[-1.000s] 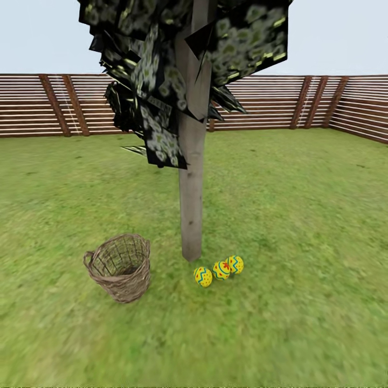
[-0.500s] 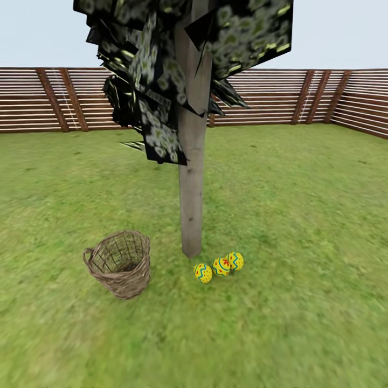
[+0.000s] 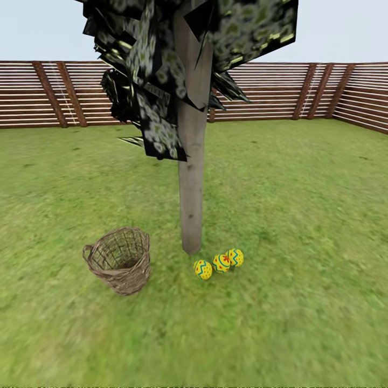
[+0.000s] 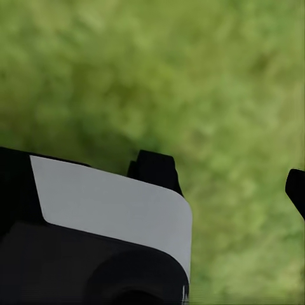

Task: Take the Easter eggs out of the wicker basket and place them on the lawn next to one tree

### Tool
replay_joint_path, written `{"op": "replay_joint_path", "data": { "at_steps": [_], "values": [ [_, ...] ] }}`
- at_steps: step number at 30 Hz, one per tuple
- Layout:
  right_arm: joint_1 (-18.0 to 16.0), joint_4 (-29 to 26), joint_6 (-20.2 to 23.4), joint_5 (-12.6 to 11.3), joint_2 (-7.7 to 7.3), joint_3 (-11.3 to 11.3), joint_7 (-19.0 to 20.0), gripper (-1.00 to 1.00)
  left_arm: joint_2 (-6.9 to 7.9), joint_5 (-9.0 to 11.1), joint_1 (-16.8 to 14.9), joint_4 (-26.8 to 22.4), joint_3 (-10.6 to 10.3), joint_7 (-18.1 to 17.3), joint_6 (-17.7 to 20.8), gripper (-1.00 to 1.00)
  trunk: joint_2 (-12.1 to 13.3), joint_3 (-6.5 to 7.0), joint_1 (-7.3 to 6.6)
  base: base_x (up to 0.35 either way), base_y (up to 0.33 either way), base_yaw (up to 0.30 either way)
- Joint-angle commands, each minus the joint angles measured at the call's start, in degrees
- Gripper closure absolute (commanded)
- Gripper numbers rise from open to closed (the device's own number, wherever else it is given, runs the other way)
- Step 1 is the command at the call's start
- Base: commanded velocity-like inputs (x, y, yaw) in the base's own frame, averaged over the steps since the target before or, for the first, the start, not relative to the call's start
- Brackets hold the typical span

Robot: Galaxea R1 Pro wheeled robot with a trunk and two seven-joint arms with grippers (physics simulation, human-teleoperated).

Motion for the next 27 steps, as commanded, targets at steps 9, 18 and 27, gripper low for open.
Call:
{"op": "replay_joint_path", "data": {
  "at_steps": [9,18,27],
  "values": [
    [-0.05,0.22,-0.30,0.59,0.04,0.19,-0.37,-1.00,0.00,0.30,-0.04,0.01,-0.48,0.12,0.26,-1.00,-0.02,-0.85,-0.01,0.000,0.000,0.000],
    [-0.05,0.22,-0.30,0.59,0.05,0.19,-0.37,-1.00,0.00,0.30,-0.04,0.01,-0.48,0.15,0.26,-1.00,-0.02,-1.66,-0.01,0.000,0.000,0.000],
    [-0.05,0.17,-0.58,0.63,-0.01,0.19,-0.37,-1.00,0.00,0.30,-0.04,0.01,-0.48,0.11,0.26,-1.00,-0.02,-2.07,-0.01,0.000,0.000,0.000]
  ]
}}
